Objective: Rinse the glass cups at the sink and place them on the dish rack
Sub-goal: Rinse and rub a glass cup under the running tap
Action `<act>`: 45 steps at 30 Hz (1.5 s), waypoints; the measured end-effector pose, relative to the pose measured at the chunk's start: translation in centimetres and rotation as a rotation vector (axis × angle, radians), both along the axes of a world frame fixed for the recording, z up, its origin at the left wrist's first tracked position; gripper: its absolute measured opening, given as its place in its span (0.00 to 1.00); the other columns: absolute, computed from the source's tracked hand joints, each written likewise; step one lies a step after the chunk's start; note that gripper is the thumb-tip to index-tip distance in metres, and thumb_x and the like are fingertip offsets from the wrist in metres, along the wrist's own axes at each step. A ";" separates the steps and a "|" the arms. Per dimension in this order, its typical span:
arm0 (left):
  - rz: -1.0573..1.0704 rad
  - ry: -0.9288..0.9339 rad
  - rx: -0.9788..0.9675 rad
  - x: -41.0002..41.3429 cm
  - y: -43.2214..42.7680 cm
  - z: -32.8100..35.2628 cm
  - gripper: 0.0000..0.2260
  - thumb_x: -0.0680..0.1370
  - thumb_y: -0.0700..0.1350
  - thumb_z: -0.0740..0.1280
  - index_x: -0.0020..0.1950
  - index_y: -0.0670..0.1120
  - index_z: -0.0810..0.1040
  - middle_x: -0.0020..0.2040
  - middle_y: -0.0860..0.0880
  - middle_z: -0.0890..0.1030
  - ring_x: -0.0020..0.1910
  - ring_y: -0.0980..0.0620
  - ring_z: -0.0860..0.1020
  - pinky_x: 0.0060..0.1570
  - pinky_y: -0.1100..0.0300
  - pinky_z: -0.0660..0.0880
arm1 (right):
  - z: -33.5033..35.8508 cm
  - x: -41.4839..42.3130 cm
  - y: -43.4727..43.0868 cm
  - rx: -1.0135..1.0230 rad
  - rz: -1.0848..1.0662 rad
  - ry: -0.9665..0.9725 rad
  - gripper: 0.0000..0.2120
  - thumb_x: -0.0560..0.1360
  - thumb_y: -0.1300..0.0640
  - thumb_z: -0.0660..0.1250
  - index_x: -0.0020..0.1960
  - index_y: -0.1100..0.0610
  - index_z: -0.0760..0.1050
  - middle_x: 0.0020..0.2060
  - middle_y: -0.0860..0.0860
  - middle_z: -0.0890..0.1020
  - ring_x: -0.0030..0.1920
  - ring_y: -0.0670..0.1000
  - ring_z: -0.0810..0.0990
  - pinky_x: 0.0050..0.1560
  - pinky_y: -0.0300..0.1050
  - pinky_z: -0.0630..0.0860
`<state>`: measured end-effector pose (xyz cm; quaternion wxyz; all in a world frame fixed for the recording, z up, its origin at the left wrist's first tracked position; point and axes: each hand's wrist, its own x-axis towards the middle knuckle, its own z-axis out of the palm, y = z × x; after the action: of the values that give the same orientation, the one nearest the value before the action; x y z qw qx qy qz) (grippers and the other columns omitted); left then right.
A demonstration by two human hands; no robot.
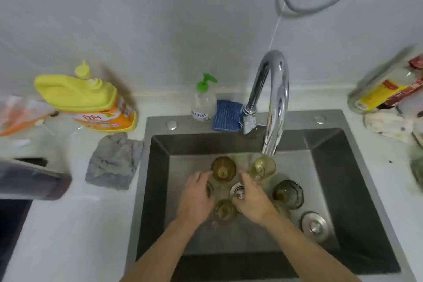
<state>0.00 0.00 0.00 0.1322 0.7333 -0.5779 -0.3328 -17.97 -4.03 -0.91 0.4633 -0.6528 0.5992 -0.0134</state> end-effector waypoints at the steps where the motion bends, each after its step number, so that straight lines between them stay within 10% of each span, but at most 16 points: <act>1: -0.028 -0.024 -0.004 0.1 -0.9 -0.9 0.27 0.80 0.43 0.72 0.78 0.50 0.69 0.75 0.52 0.71 0.76 0.53 0.68 0.75 0.60 0.63 | -1.0 0.5 -0.4 0.000 -0.021 0.011 0.41 0.78 0.53 0.73 0.83 0.51 0.53 0.76 0.49 0.70 0.76 0.53 0.70 0.77 0.51 0.67; 9: -0.034 -0.020 0.153 -1.7 -6.0 -6.5 0.42 0.77 0.53 0.74 0.83 0.52 0.53 0.76 0.46 0.71 0.74 0.44 0.70 0.74 0.45 0.70 | -4.4 2.7 -3.7 0.155 -0.092 0.089 0.44 0.79 0.56 0.69 0.83 0.51 0.42 0.72 0.57 0.73 0.71 0.59 0.74 0.71 0.52 0.72; 14: -0.048 -0.101 0.216 -2.5 -7.6 -8.4 0.46 0.76 0.52 0.77 0.84 0.48 0.51 0.78 0.43 0.67 0.78 0.41 0.64 0.78 0.46 0.64 | -5.1 2.7 -4.8 0.177 -0.049 0.108 0.28 0.79 0.62 0.68 0.76 0.55 0.63 0.64 0.57 0.79 0.66 0.58 0.78 0.66 0.45 0.73; 17: -0.088 -0.169 0.235 -2.5 -7.7 -9.2 0.47 0.76 0.52 0.76 0.85 0.45 0.48 0.81 0.40 0.62 0.83 0.38 0.55 0.82 0.47 0.49 | -6.7 2.0 -4.8 0.241 -0.030 0.146 0.08 0.77 0.62 0.68 0.56 0.61 0.73 0.57 0.59 0.83 0.58 0.60 0.82 0.63 0.56 0.80; 21: -0.074 -0.172 0.129 -2.3 -7.6 -9.7 0.41 0.72 0.59 0.77 0.79 0.49 0.63 0.73 0.45 0.74 0.76 0.45 0.68 0.82 0.50 0.45 | -6.7 0.3 -4.7 0.197 -0.092 -0.031 0.20 0.72 0.63 0.68 0.63 0.54 0.74 0.56 0.52 0.83 0.58 0.54 0.82 0.63 0.56 0.80; 25: 0.130 0.153 0.026 -3.3 -6.0 -6.5 0.39 0.65 0.55 0.82 0.73 0.58 0.68 0.65 0.54 0.75 0.65 0.53 0.73 0.65 0.55 0.73 | -2.1 -1.2 -4.6 0.144 -0.214 -0.213 0.28 0.77 0.65 0.68 0.72 0.45 0.69 0.58 0.42 0.81 0.51 0.40 0.80 0.54 0.39 0.79; 30: 0.435 0.603 0.034 -5.5 -4.5 -1.0 0.39 0.62 0.44 0.86 0.68 0.55 0.70 0.59 0.55 0.82 0.58 0.59 0.81 0.63 0.58 0.77 | 3.6 -3.9 -4.9 0.048 -0.226 -0.289 0.17 0.82 0.64 0.63 0.68 0.50 0.73 0.57 0.42 0.81 0.59 0.40 0.80 0.62 0.38 0.77; 38: 0.580 1.099 0.093 -7.3 -2.9 5.2 0.27 0.70 0.45 0.81 0.66 0.51 0.76 0.55 0.48 0.88 0.56 0.46 0.86 0.64 0.39 0.79 | 10.9 -5.6 -7.9 -0.282 -0.126 -0.370 0.34 0.79 0.69 0.62 0.80 0.44 0.62 0.73 0.37 0.67 0.66 0.28 0.68 0.61 0.26 0.69; 41: 0.588 1.177 0.120 -7.9 -2.3 6.2 0.26 0.70 0.49 0.79 0.65 0.49 0.77 0.55 0.47 0.88 0.57 0.46 0.86 0.65 0.40 0.79 | 12.1 -5.4 -8.3 -0.192 -0.075 -0.358 0.28 0.82 0.65 0.60 0.77 0.42 0.67 0.73 0.43 0.70 0.62 0.39 0.74 0.62 0.33 0.69; 45: 0.586 1.179 0.143 -8.4 -1.6 6.5 0.17 0.77 0.49 0.75 0.63 0.48 0.77 0.48 0.50 0.89 0.43 0.54 0.87 0.41 0.59 0.82 | 11.6 -5.5 -7.8 -0.158 -0.069 -0.342 0.25 0.83 0.63 0.59 0.77 0.45 0.67 0.75 0.49 0.72 0.72 0.48 0.70 0.68 0.40 0.62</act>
<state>-8.42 -1.57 6.51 0.4625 0.5622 -0.1618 -0.6662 -23.49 -11.88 10.65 0.5052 -0.6545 0.5306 -0.1869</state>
